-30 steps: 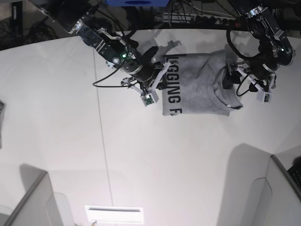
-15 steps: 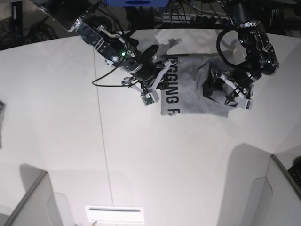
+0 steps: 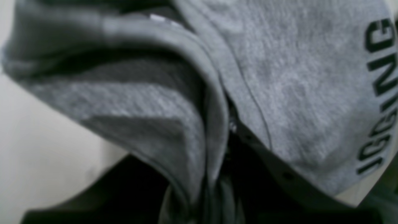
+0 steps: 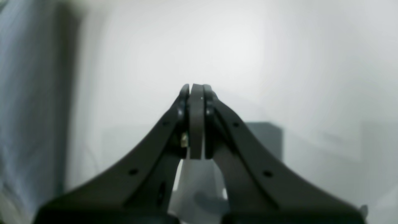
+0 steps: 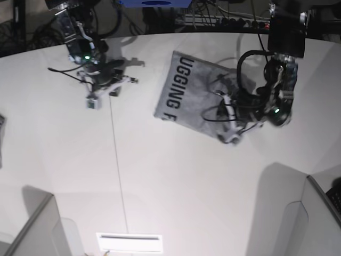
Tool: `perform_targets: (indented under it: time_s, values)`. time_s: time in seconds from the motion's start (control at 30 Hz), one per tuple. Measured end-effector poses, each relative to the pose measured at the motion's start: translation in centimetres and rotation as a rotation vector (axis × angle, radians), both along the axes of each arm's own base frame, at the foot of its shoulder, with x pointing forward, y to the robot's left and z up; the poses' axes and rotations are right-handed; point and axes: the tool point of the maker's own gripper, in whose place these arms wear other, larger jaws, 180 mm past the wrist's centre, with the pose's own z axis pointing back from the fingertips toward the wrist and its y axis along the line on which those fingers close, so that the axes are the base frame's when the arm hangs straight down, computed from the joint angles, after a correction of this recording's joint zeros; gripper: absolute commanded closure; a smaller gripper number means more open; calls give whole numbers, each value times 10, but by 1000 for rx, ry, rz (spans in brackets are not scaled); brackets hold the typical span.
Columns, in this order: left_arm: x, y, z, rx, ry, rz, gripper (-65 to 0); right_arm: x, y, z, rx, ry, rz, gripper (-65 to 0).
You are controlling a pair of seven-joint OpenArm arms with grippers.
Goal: Fold the T-shirt properly
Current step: 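Rotate the folded bundle with the left gripper and set it flat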
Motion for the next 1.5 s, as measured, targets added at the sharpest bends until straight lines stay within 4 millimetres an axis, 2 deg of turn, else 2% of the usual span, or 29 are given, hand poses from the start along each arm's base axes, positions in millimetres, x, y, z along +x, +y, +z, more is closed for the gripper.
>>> perform_targets:
  time_s: [0.1, 0.2, 0.3, 0.47, 0.67, 0.8, 0.9, 1.0, 1.2, 1.5]
  values:
    - [9, -22, 6, 102, -19, -205, 0, -11, -34, 3, -16, 12, -99, 0]
    - [15, -39, 6, 179, -29, -351, 0, -13, -65, 15, -46, -21, -179, 0]
    - [17, -52, 4, 221, -28, -453, 0, -17, -82, 21, -65, -34, -221, 0]
    - [17, -76, 0, 252, -91, -666, 0, -32, -98, 16, -52, -11, -324, 0]
    - [19, -119, 3, 233, -146, -807, 0, -57, -102, 11, -22, 23, -424, 0]
    - [29, -130, 4, 216, -155, -801, 0, -56, -103, 11, -20, 18, -433, 0]
    - [40, -140, 6, 279, -208, -856, 0, -63, -103, 9, -23, 29, -432, 0]
    - [38, -146, 2, 343, -259, -990, 0, -67, -97, 7, -6, 38, -448, 0]
    - [45, -152, -1, 444, -341, -1039, 0, -63, -97, 8, -4, 30, -447, 0]
    - [42, -155, -2, 428, -340, -1040, 0, -62, -96, 8, 0, 30, -449, 0]
